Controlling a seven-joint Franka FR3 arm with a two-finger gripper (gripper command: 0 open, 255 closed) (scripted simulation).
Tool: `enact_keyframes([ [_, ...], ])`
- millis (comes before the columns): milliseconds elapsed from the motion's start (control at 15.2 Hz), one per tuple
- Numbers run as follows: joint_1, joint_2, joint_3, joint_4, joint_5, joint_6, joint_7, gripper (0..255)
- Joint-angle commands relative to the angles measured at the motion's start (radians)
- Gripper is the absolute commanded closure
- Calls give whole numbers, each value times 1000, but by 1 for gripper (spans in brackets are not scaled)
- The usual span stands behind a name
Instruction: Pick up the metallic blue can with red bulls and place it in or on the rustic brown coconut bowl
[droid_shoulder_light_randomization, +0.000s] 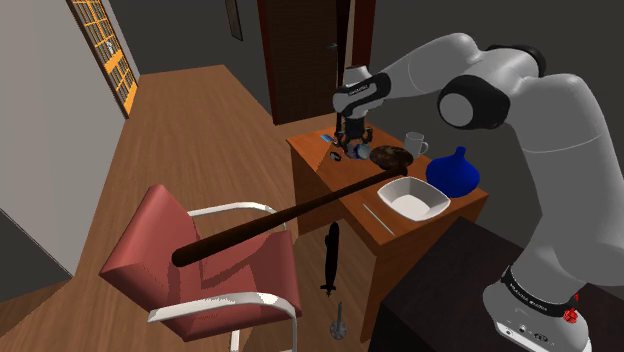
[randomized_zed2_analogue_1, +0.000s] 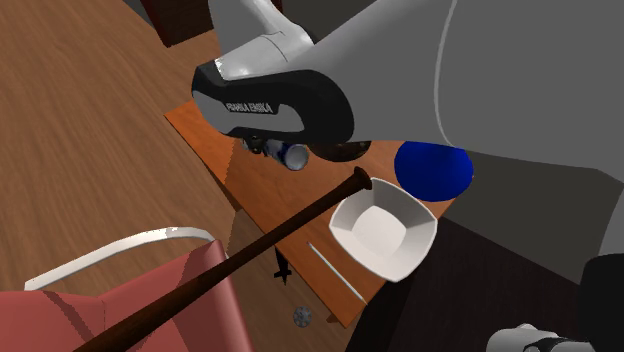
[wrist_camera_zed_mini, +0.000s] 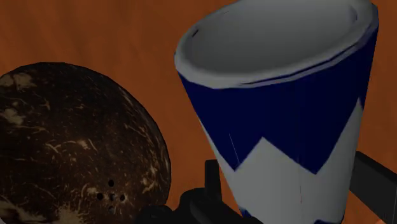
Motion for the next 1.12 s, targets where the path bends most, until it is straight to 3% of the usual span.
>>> enact_keyframes([
  [0, 1, -14, -4, 6, -6, -20, 1, 255],
  [462, 5, -49, -15, 47, -22, -93, 8, 255],
  [1056, -92, -140, -69, -102, -37, -30, -161, 255],
])
